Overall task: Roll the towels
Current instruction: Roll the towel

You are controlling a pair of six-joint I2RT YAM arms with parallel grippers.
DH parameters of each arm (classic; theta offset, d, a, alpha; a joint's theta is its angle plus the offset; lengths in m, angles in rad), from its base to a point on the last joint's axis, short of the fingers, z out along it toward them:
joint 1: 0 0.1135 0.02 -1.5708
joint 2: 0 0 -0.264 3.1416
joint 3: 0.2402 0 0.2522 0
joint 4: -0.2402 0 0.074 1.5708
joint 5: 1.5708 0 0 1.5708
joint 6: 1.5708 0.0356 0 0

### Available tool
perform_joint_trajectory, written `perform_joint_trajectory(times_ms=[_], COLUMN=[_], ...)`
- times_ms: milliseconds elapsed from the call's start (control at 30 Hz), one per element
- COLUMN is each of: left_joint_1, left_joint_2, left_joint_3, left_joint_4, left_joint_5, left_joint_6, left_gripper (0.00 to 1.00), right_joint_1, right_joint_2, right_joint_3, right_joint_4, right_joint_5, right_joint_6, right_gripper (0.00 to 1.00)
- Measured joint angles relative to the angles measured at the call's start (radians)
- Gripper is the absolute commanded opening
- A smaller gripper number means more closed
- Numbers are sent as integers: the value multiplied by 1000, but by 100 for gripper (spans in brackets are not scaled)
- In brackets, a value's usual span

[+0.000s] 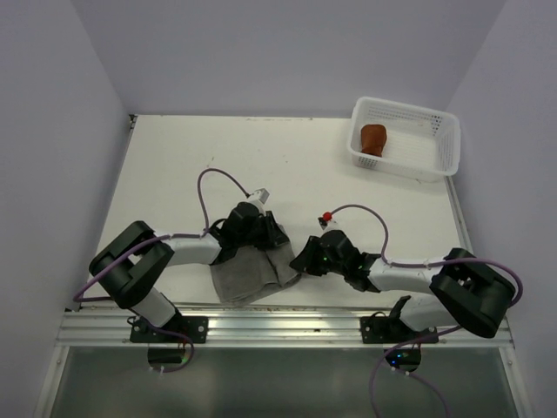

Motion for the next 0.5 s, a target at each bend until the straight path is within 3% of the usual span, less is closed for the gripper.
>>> perform_joint_trajectory(times_ms=[167, 500], left_joint_1=[0, 0], left_joint_2=[-2, -12], left_joint_3=[-6, -6], left_joint_4=[7, -7], left_joint_5=[-7, -8], left_joint_6=[0, 0], left_gripper=[25, 25], right_joint_1=[-11, -11], right_joint_2=[11, -74], right_joint_3=[-5, 6], right_joint_4=[22, -77], right_joint_5=[-24, 9], right_joint_6=[17, -38], right_gripper=[0, 0])
